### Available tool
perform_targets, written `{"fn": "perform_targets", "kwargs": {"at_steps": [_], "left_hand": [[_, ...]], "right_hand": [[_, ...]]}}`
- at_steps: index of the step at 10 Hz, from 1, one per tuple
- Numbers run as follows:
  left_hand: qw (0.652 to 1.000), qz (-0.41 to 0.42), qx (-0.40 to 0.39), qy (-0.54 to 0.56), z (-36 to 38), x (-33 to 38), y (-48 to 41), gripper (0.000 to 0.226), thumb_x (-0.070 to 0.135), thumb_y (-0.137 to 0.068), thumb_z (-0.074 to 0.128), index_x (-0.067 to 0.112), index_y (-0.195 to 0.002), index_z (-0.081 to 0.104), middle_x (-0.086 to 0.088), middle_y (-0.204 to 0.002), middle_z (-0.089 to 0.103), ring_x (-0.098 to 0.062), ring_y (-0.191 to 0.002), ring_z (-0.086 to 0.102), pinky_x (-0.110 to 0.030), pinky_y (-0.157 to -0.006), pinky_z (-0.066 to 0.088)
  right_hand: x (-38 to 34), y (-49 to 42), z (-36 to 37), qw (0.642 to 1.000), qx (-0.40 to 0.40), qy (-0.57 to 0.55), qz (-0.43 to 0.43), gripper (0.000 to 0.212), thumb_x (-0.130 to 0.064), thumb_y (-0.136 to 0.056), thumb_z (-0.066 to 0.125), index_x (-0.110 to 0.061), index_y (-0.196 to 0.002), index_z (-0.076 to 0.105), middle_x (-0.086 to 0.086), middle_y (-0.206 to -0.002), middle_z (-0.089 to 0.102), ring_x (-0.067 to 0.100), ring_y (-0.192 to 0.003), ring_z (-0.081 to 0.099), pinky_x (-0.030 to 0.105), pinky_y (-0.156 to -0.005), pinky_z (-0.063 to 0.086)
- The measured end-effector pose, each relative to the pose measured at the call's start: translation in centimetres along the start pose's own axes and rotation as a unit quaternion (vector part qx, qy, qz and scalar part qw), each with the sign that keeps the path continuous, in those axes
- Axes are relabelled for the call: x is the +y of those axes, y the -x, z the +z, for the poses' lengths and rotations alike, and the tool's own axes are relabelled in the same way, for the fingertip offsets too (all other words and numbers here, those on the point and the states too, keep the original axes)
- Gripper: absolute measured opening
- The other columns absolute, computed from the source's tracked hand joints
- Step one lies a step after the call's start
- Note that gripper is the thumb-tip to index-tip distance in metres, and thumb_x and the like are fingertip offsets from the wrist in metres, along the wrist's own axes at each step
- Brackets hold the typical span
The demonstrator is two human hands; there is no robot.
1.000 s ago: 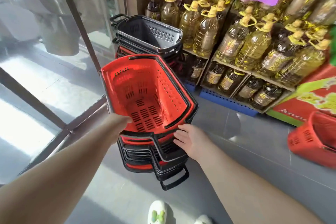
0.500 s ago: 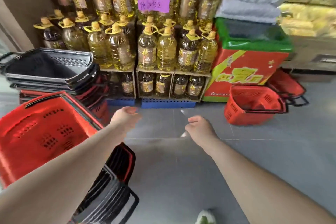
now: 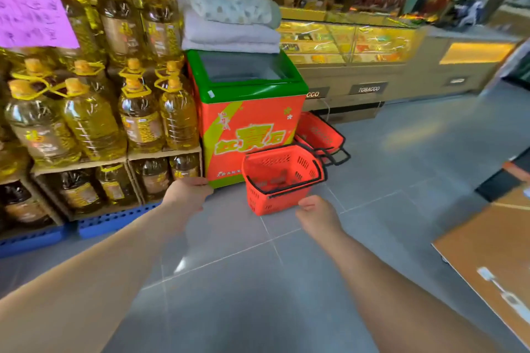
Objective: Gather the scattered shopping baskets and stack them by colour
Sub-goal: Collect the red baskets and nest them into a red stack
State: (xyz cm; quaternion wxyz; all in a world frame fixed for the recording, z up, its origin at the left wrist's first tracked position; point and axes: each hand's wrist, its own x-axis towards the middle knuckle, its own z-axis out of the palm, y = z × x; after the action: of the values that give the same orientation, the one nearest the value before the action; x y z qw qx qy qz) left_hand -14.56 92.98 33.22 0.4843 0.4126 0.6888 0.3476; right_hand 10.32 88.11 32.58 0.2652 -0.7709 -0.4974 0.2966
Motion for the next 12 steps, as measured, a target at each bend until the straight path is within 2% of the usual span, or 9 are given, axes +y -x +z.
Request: {"fn": "perform_targets", "kwargs": {"at_steps": [1,3,4,7,8,9,10,11,12], "left_hand": [[0.999,0.007,-0.029,-0.021,4.6,2.8,-4.1,0.030,0.012,-0.082,0.063,0.013,-0.112,0.067,-0.015,-0.086,0.064,-0.029,-0.081,0.061,-0.042,-0.089,0.055],[0.998,0.027,-0.059,-0.025,12.6,8.7,-14.0,0.021,0.019,-0.076,0.069,0.021,-0.097,0.070,-0.011,-0.085,0.064,-0.026,-0.081,0.060,-0.041,-0.084,0.054],[0.996,0.022,-0.079,-0.038,16.5,11.8,-20.3,0.026,0.010,-0.085,0.061,0.016,-0.109,0.066,-0.013,-0.084,0.060,-0.026,-0.079,0.057,-0.041,-0.082,0.053],[0.984,0.033,-0.138,-0.110,25.0,19.3,-31.8,0.030,0.009,-0.085,0.062,0.012,-0.114,0.066,-0.018,-0.087,0.062,-0.028,-0.081,0.058,-0.047,-0.089,0.055],[0.985,0.024,-0.138,-0.105,28.1,20.2,-34.1,0.027,0.008,-0.085,0.061,0.012,-0.111,0.066,-0.017,-0.087,0.061,-0.026,-0.079,0.055,-0.043,-0.085,0.054],[0.989,0.011,-0.115,-0.089,31.2,20.4,-36.2,0.022,0.009,-0.084,0.062,0.017,-0.105,0.066,-0.015,-0.087,0.062,-0.025,-0.079,0.057,-0.043,-0.085,0.054],[0.995,-0.012,-0.071,-0.071,35.2,19.8,-38.3,0.018,0.010,-0.084,0.063,0.019,-0.099,0.066,-0.013,-0.084,0.062,-0.024,-0.079,0.057,-0.040,-0.082,0.054],[0.997,-0.052,-0.018,-0.058,39.6,18.9,-40.0,0.021,0.009,-0.083,0.064,0.018,-0.102,0.068,-0.013,-0.082,0.063,-0.024,-0.077,0.058,-0.043,-0.083,0.054],[0.995,-0.087,0.023,-0.039,43.4,18.4,-40.6,0.023,0.013,-0.080,0.066,0.015,-0.102,0.069,-0.012,-0.074,0.061,-0.024,-0.073,0.056,-0.041,-0.075,0.052]], "right_hand": [[1.0,-5.1,-2.0,1.000,0.017,-0.023,0.013,0.032,-0.007,-0.082,0.057,-0.006,-0.113,0.063,0.013,-0.116,0.067,0.027,-0.109,0.060,0.032,-0.090,0.046],[1.7,-16.7,-3.7,0.996,0.050,-0.055,0.042,0.033,-0.008,-0.080,0.055,-0.010,-0.111,0.065,0.006,-0.096,0.067,0.018,-0.078,0.055,0.023,-0.060,0.039],[1.4,-23.1,-4.7,0.995,0.060,-0.042,0.065,0.030,-0.009,-0.081,0.055,-0.012,-0.109,0.066,0.003,-0.095,0.065,0.022,-0.087,0.059,0.025,-0.072,0.045],[2.7,-36.7,-8.4,0.983,0.075,-0.085,0.146,0.028,-0.010,-0.079,0.056,-0.004,-0.106,0.064,0.008,-0.083,0.065,0.027,-0.077,0.061,0.025,-0.062,0.041],[4.4,-41.2,-9.4,0.983,0.055,-0.071,0.163,0.023,-0.009,-0.080,0.052,-0.005,-0.099,0.063,0.013,-0.096,0.067,0.023,-0.077,0.057,0.029,-0.066,0.045],[6.3,-45.9,-10.2,0.989,0.032,-0.034,0.142,0.033,-0.001,-0.075,0.048,0.016,-0.103,0.054,0.034,-0.109,0.059,0.028,-0.112,0.042,0.040,-0.066,0.047],[8.9,-51.5,-11.3,0.993,-0.018,0.002,0.120,0.028,-0.008,-0.079,0.050,0.007,-0.101,0.060,0.028,-0.101,0.065,0.033,-0.081,0.061,0.043,-0.077,0.051],[12.3,-57.2,-12.6,0.991,-0.098,0.015,0.095,0.027,-0.018,-0.084,0.053,-0.015,-0.110,0.059,0.002,-0.095,0.061,0.020,-0.084,0.055,0.024,-0.069,0.046],[15.1,-61.5,-13.5,0.981,-0.183,0.036,0.062,0.021,-0.018,-0.084,0.058,-0.025,-0.104,0.054,-0.003,-0.095,0.054,0.015,-0.082,0.051,0.017,-0.061,0.039]]}}
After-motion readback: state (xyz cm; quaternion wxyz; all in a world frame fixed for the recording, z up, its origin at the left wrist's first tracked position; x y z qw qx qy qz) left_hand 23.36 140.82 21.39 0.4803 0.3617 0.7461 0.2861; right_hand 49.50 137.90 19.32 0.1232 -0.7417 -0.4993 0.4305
